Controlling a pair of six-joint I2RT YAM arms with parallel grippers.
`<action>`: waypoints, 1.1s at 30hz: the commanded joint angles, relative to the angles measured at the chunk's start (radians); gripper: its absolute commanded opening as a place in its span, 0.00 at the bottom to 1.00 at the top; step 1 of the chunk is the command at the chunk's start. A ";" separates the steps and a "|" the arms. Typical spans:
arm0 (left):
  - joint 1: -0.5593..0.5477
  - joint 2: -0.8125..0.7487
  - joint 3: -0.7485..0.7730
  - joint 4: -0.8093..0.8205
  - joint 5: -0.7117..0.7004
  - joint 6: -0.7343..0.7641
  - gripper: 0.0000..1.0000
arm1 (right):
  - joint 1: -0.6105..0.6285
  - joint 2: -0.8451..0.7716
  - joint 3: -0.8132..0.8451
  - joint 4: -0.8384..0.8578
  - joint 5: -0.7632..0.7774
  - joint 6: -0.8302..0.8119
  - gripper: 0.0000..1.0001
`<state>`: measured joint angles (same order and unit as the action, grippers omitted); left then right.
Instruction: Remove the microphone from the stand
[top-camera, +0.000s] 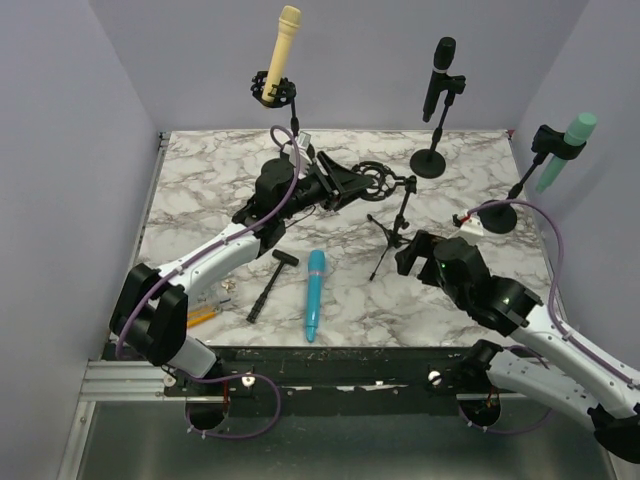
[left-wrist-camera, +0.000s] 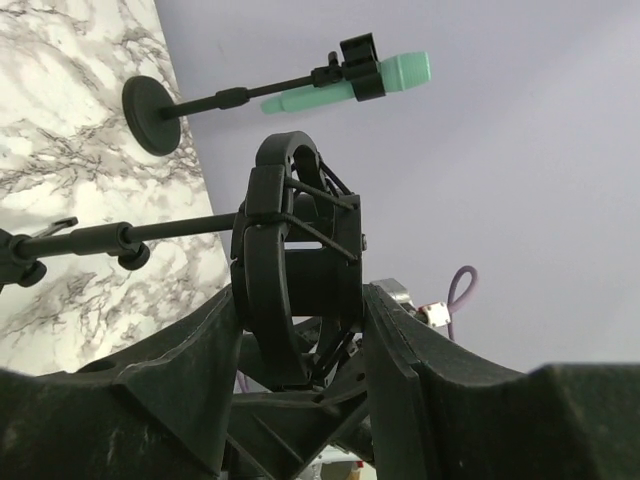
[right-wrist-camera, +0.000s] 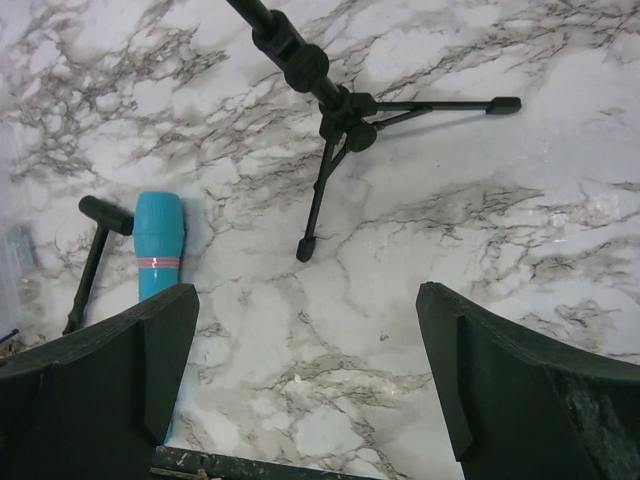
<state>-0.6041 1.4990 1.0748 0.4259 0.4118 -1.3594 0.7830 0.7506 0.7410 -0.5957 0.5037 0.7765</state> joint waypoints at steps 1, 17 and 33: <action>0.021 -0.044 0.001 -0.039 -0.008 0.063 0.49 | -0.042 0.055 -0.031 0.109 -0.087 -0.002 1.00; 0.108 -0.200 -0.001 -0.286 0.081 0.226 0.99 | -0.651 0.202 -0.203 0.501 -1.023 -0.080 0.83; 0.258 -0.441 0.182 -0.828 -0.077 1.019 0.99 | -0.848 0.535 -0.450 1.479 -1.399 0.542 0.77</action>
<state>-0.3477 1.1164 1.3262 -0.3248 0.4389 -0.5774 -0.0593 1.2316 0.2977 0.6209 -0.8162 1.1599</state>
